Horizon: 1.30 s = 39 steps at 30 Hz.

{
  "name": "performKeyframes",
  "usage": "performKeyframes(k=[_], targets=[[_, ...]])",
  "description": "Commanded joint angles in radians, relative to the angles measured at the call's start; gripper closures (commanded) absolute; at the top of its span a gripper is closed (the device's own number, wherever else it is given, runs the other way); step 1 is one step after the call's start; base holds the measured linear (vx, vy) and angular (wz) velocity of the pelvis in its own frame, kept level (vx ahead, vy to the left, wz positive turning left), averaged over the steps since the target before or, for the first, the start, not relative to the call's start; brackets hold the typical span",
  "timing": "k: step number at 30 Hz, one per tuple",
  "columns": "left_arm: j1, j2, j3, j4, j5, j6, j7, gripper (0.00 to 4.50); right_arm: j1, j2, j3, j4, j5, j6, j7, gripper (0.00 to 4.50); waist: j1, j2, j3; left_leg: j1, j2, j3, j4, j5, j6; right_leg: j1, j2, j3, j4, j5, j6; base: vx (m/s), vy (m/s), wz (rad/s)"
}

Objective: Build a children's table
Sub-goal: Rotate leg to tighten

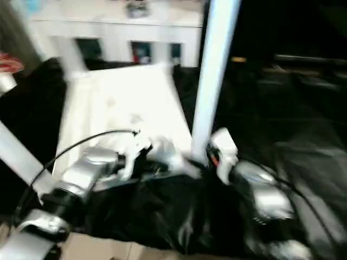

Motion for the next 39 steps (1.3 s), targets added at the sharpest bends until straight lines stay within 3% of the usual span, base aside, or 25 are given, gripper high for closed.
performKeyframes(k=[1,2,4,7,8,17,22,24,25,28,34,39], targets=[[-0.034,-0.059,0.014,-0.033,-0.043,-0.011,0.036,4.50,0.009,0.046,0.072,0.033,-0.040,0.019,-0.007,1.88,0.001,-0.025,-0.048,0.005,0.011,-0.012,-0.071,-0.256,0.035,0.038,-0.036,0.017,-0.079,-0.375,-0.184,0.000,0.000,0.00],[-0.041,-0.083,0.004,-0.027,-0.034,-0.018,0.065,4.50,-0.025,0.086,0.071,0.070,-0.061,0.013,-0.071,1.88,-0.002,-0.018,-0.048,0.005,0.011,-0.010,-0.071,-0.256,0.036,0.035,-0.033,0.017,-0.080,-0.357,-0.187,0.000,0.000,0.00],[-0.044,-0.100,-0.006,-0.029,-0.035,-0.023,0.057,4.50,-0.039,0.114,0.063,0.072,-0.049,0.011,-0.075,1.88,-0.001,-0.020,-0.051,0.005,0.012,-0.010,-0.069,-0.239,0.040,0.037,-0.032,0.017,-0.077,-0.321,-0.194,0.000,0.000,0.00],[-0.041,-0.098,-0.015,-0.035,-0.036,-0.033,0.037,4.50,-0.037,0.124,0.051,0.057,-0.033,0.017,-0.072,1.18,0.002,-0.020,-0.055,0.003,0.013,-0.009,-0.067,-0.203,0.058,0.041,-0.033,0.018,-0.068,-0.253,-0.210,0.000,0.000,0.00],[-0.037,-0.089,-0.020,-0.041,-0.038,-0.044,0.020,4.50,-0.031,0.117,0.051,0.047,-0.025,0.025,-0.061,1.18,0.003,-0.027,-0.056,0.001,0.013,-0.008,-0.065,-0.188,0.067,0.043,-0.032,0.018,-0.065,-0.228,-0.216,0.000,0.000,0.00],[-0.002,0.010,-0.034,-0.087,-0.073,-0.104,-0.157,4.50,0.048,-0.002,0.063,-0.048,0.022,0.028,0.147,0.30,0.017,-0.015,-0.055,0.006,0.017,-0.007,-0.065,-0.192,0.086,0.042,-0.032,0.019,-0.063,-0.200,-0.232,0.000,0.000,0.00],[-0.016,0.070,-0.037,-0.080,-0.101,-0.115,-0.286,4.50,0.113,-0.105,0.109,-0.136,0.024,-0.004,0.311,0.30,0.030,-0.008,-0.055,0.008,0.020,-0.005,-0.064,-0.188,0.084,0.044,-0.031,0.019,-0.058,-0.156,-0.245,0.000,0.000,0.00],[-0.019,0.083,-0.040,-0.085,-0.117,-0.115,-0.325,4.50,0.134,-0.131,0.123,-0.160,0.027,-0.022,0.363,0.30,0.031,-0.010,-0.055,0.007,0.020,-0.005,-0.063,-0.192,0.083,0.045,-0.033,0.018,-0.056,-0.151,-0.255,0.000,0.000,0.00],[-0.024,0.086,-0.040,-0.082,-0.125,-0.113,-0.343,4.50,0.152,-0.152,0.137,-0.185,0.039,-0.018,0.412,0.30,0.032,-0.015,-0.054,0.007,0.020,-0.004,-0.064,-0.196,0.085,0.046,-0.032,0.018,-0.057,-0.154,-0.255,0.000,0.000,0.00],[-0.037,0.091,-0.042,-0.062,-0.134,-0.111,-0.378,4.50,0.180,-0.188,0.162,-0.234,0.076,0.019,0.500,0.30,0.037,-0.015,-0.054,0.007,0.022,-0.004,-0.062,-0.189,0.096,0.046,-0.033,0.019,-0.055,-0.153,-0.260,0.000,0.000,0.00],[-0.051,0.096,-0.048,-0.032,-0.128,-0.111,-0.408,4.50,0.187,-0.211,0.186,-0.260,0.096,0.055,0.568,0.45,0.045,-0.015,-0.053,0.007,0.022,-0.006,-0.064,-0.205,0.084,0.043,-0.036,0.019,-0.060,-0.217,-0.247,0.000,0.000,0.00],[-0.048,0.104,-0.050,-0.040,-0.130,-0.099,-0.428,4.50,0.180,-0.215,0.196,-0.259,0.091,0.056,0.581,0.87,0.048,-0.014,-0.055,0.008,0.023,-0.007,-0.063,-0.195,0.077,0.043,-0.035,0.019,-0.056,-0.189,-0.251,0.000,0.000,0.00]])
